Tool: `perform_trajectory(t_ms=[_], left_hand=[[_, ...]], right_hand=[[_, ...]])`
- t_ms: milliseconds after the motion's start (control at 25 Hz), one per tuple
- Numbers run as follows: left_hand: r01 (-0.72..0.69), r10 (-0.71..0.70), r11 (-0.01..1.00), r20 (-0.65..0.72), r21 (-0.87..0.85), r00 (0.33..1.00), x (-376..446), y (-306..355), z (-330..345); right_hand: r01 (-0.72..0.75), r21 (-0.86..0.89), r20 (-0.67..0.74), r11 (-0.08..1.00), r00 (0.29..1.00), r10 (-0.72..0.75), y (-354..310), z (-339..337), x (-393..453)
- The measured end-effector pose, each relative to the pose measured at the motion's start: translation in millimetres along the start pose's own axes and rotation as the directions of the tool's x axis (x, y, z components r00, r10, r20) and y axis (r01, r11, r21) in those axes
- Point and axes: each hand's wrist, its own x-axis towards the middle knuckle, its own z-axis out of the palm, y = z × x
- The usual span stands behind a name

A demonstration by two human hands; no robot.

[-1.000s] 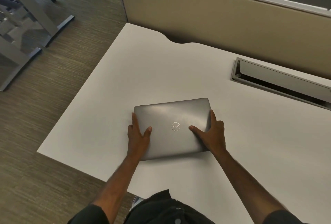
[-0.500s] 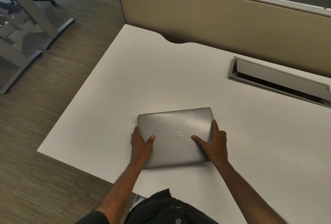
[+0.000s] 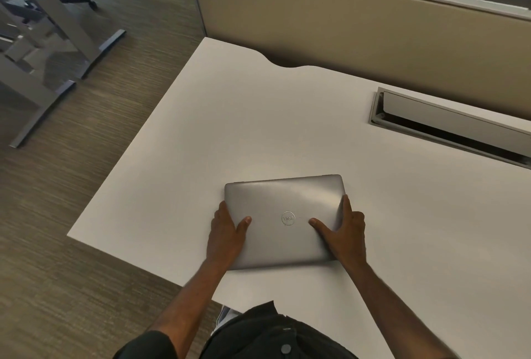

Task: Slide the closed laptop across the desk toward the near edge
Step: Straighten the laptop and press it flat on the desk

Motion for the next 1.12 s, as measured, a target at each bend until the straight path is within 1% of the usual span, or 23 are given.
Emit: perform_trajectory(t_ms=[160, 280, 480, 600, 760, 1000, 1120], left_hand=[[-0.005, 0.002, 0.994, 0.028, 0.106, 1.000, 0.8, -4.3, 1.3], [-0.023, 0.018, 0.987, 0.036, 0.161, 0.999, 2.9, -4.9, 1.4], [-0.028, 0.021, 0.983, 0.043, 0.181, 0.999, 5.0, -3.4, 1.7], [-0.037, 0.029, 0.979, 0.040, 0.201, 0.999, 4.8, -3.4, 2.3], [-0.056, 0.046, 0.959, 0.041, 0.277, 0.998, 5.7, -3.3, 3.0], [-0.077, 0.063, 0.931, 0.051, 0.357, 0.997, 8.9, -4.3, 5.0], [-0.081, 0.083, 0.893, 0.015, 0.443, 0.996, 7.6, -2.7, 5.4]], right_hand=[[0.025, -0.057, -0.021, 0.998, 0.999, -0.026, 1.5, 1.2, -3.5], [0.030, -0.133, -0.041, 0.991, 0.999, -0.035, 2.7, 2.3, -6.0], [0.072, -0.367, -0.112, 0.927, 0.986, -0.121, 1.4, 9.3, -14.8], [0.071, -0.446, -0.131, 0.892, 0.981, -0.143, -0.1, 14.1, -18.4], [0.042, -0.498, -0.139, 0.866, 0.982, -0.128, 2.1, 17.8, -18.5], [0.030, -0.504, -0.169, 0.863, 0.977, -0.132, 8.5, 23.3, -18.1], [0.024, -0.502, -0.178, 0.865, 0.976, -0.130, 10.4, 25.0, -17.4]])
